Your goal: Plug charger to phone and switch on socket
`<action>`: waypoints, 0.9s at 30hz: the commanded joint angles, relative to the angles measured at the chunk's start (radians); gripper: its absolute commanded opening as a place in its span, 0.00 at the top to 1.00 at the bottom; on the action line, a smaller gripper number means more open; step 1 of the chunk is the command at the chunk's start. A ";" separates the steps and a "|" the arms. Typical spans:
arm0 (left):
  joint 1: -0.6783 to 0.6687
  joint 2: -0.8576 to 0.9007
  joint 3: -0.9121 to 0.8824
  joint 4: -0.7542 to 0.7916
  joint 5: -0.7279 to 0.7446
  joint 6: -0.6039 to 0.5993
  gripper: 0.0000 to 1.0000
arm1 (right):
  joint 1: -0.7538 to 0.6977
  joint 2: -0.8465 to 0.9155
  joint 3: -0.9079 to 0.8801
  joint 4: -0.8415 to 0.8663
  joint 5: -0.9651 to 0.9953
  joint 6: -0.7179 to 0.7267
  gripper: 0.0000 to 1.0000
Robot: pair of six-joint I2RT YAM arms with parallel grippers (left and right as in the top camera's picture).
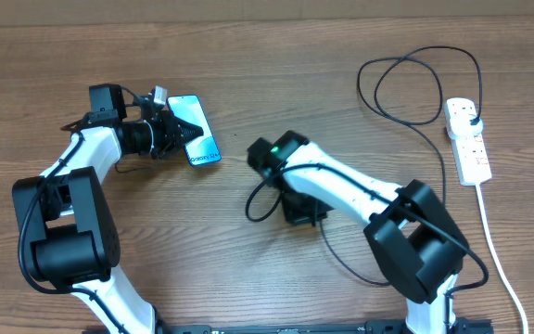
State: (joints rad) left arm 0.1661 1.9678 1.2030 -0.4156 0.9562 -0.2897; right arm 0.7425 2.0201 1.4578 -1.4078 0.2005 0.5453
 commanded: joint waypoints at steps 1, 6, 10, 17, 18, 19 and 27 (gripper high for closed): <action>0.007 0.000 0.002 0.000 0.020 -0.007 0.96 | -0.021 0.001 -0.020 -0.022 -0.006 -0.036 0.96; 0.007 0.000 0.002 -0.003 0.020 -0.007 0.96 | -0.024 0.001 -0.046 -0.121 -0.064 -0.061 0.96; 0.007 0.000 0.002 -0.003 0.020 -0.007 0.96 | -0.023 0.001 -0.050 -0.162 -0.063 -0.065 0.68; 0.007 0.000 0.002 -0.007 0.020 -0.007 0.96 | -0.056 0.001 -0.050 -0.036 0.009 -0.087 0.25; 0.007 0.000 0.002 -0.007 0.020 -0.007 0.96 | -0.066 0.001 -0.050 -0.007 0.012 -0.087 0.25; 0.007 0.000 0.002 -0.007 0.020 -0.007 0.96 | -0.078 0.001 -0.050 0.023 0.011 -0.086 0.25; 0.007 0.000 0.002 -0.006 0.020 -0.014 0.96 | -0.216 0.001 -0.050 0.238 -0.164 -0.109 0.62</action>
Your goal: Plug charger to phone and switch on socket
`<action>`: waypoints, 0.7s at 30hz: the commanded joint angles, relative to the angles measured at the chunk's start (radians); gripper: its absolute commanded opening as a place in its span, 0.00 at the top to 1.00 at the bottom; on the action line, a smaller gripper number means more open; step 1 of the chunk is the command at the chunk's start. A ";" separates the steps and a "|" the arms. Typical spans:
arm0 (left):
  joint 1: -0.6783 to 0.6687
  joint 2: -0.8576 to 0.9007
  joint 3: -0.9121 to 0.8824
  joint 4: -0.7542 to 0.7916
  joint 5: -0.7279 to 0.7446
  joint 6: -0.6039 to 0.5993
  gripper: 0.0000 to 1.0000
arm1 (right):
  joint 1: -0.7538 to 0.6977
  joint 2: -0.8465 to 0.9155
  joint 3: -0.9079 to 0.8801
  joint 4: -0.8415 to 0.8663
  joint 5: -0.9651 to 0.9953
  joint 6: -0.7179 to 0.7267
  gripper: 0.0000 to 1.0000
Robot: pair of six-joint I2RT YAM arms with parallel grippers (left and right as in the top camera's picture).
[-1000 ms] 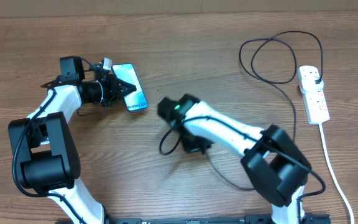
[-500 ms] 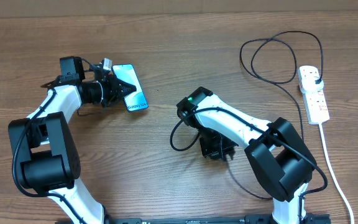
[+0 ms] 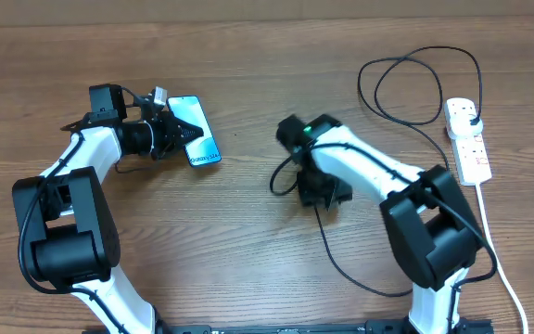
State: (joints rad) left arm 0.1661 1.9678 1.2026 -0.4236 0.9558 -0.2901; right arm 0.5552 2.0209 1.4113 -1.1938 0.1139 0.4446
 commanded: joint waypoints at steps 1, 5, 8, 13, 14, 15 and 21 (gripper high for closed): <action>0.007 0.000 0.002 0.002 0.020 -0.014 0.96 | -0.037 0.000 -0.004 0.045 -0.092 -0.009 0.67; 0.007 0.000 0.002 0.002 0.021 -0.014 0.96 | -0.039 0.000 -0.004 0.063 -0.094 -0.037 0.69; 0.007 0.000 0.002 0.002 0.020 -0.014 0.96 | -0.029 0.000 -0.004 0.045 -0.092 -0.062 0.67; 0.007 0.000 0.002 0.003 0.020 -0.014 0.96 | -0.027 0.000 -0.004 0.041 -0.091 -0.061 0.65; 0.006 0.000 0.002 0.003 0.020 -0.018 0.96 | -0.027 0.000 -0.004 0.041 -0.094 -0.063 0.64; 0.006 0.000 0.002 0.003 0.020 -0.024 0.96 | -0.027 0.000 -0.004 0.041 -0.104 -0.079 0.64; 0.006 0.000 0.002 0.003 0.020 -0.025 0.96 | -0.026 0.000 -0.005 0.054 -0.169 -0.132 0.65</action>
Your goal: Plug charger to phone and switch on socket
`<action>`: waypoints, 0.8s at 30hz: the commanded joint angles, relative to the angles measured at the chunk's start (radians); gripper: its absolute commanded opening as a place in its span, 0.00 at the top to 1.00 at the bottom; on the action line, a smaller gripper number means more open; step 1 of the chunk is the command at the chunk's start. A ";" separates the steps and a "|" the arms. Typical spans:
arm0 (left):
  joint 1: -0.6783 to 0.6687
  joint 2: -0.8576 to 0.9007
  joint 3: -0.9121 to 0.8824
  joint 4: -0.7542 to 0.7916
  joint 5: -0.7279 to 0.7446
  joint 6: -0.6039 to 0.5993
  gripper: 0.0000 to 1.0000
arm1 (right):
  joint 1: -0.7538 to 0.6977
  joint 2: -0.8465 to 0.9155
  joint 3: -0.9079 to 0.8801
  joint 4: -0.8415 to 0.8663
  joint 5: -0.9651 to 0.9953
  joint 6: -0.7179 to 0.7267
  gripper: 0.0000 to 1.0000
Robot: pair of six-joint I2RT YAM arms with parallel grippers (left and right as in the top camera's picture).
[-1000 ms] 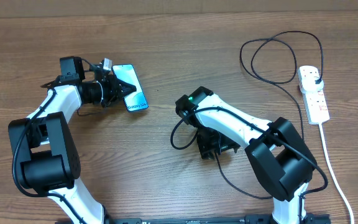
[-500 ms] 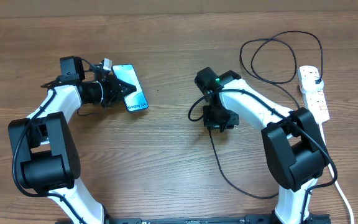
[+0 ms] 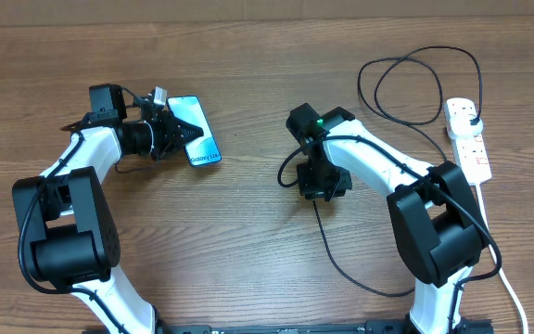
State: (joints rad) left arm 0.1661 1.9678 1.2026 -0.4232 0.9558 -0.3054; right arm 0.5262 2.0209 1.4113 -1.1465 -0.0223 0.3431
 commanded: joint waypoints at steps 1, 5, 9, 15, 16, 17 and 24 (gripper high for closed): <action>0.006 0.000 0.002 0.002 0.020 -0.010 0.96 | 0.003 0.000 -0.010 0.016 -0.032 -0.031 0.65; 0.006 0.000 0.002 0.002 0.020 -0.010 0.96 | 0.002 0.000 -0.058 0.069 -0.032 -0.030 0.65; 0.007 0.000 0.002 0.003 0.020 -0.010 0.96 | 0.002 0.001 -0.125 0.141 -0.033 -0.039 0.65; 0.007 0.000 0.002 0.006 0.020 -0.010 0.96 | 0.004 0.001 -0.150 0.166 -0.033 -0.045 0.93; 0.007 0.000 0.002 0.006 0.020 -0.010 0.96 | 0.004 0.001 -0.150 0.163 -0.033 -0.045 0.94; 0.007 0.000 0.002 0.007 0.020 -0.010 0.96 | 0.003 0.001 -0.150 0.157 -0.033 -0.045 0.95; 0.007 0.000 0.002 0.010 0.020 -0.010 0.96 | 0.003 0.001 -0.150 0.125 -0.033 -0.045 0.93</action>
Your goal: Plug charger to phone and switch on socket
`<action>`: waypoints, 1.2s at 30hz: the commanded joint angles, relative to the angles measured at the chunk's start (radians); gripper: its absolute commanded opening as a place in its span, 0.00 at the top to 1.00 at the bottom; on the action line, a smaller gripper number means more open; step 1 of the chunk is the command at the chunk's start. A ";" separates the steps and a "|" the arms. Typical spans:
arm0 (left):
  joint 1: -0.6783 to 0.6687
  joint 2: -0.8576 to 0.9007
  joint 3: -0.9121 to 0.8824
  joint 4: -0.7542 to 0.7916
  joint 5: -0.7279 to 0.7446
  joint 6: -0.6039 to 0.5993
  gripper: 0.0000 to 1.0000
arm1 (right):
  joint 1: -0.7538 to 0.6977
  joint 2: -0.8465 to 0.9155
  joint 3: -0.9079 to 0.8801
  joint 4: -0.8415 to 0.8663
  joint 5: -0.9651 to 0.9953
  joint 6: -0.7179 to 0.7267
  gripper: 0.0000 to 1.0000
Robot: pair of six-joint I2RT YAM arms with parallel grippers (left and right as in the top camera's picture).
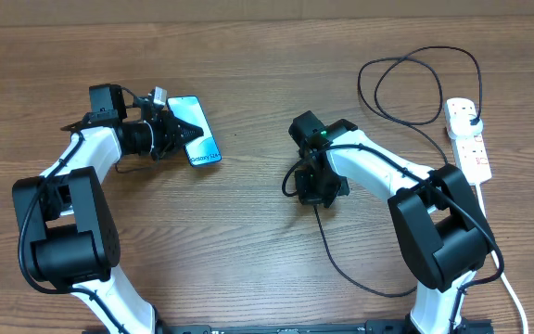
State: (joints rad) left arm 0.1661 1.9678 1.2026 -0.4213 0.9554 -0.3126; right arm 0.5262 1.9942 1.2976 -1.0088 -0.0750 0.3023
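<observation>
The phone, its blue screen facing up, lies at the far left of the wooden table. My left gripper comes in from the left, its fingers closed to a point on the phone's left edge. The black charger cable runs from my right gripper at mid-table, loops toward the front edge and goes back up to the white socket strip at the right. The right gripper points down and holds the cable's end, with the plug itself hidden under it. About a hand's width of bare table separates it from the phone.
The cable makes a wide loop at the back right, ending in a plug seated in the strip. The strip's white lead runs to the front right edge. The table's far edge lies behind.
My right gripper has shifted slightly left and toward the front, with the cable still in it. The left gripper and the phone have not moved.
My right gripper first held the cable end near mid-table, closer to the phone. At the later moments it stood further right and further back, and now it has come back a little. All the while the left gripper stayed on the phone.
</observation>
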 commanded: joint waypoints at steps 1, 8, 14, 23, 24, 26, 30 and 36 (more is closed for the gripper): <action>0.007 0.000 0.002 0.008 0.020 -0.002 0.96 | 0.003 0.027 -0.037 -0.009 0.020 -0.004 0.91; 0.006 0.000 0.002 0.007 0.020 -0.002 0.96 | 0.003 0.027 -0.037 0.029 0.020 0.008 0.71; 0.006 0.000 0.002 0.008 0.020 -0.002 0.96 | 0.003 0.027 -0.037 0.043 0.011 0.006 0.71; 0.006 0.000 0.002 0.007 0.021 -0.002 0.96 | 0.003 0.027 -0.037 0.071 -0.029 -0.051 0.69; 0.006 0.000 0.002 0.008 0.020 -0.002 0.96 | 0.003 0.027 -0.037 0.073 -0.029 -0.050 0.69; 0.006 0.000 0.002 0.008 0.020 -0.002 0.96 | 0.003 0.027 -0.037 0.073 -0.029 -0.050 0.69; 0.006 0.000 0.002 0.008 0.021 -0.002 0.96 | 0.003 0.027 -0.037 0.073 -0.029 -0.050 0.73; 0.006 0.000 0.002 0.008 0.020 -0.002 0.96 | 0.003 0.027 -0.037 0.063 -0.029 -0.049 0.96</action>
State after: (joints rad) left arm 0.1661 1.9678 1.2026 -0.4191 0.9554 -0.3126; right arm 0.5301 1.9888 1.2919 -0.9504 -0.0998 0.2520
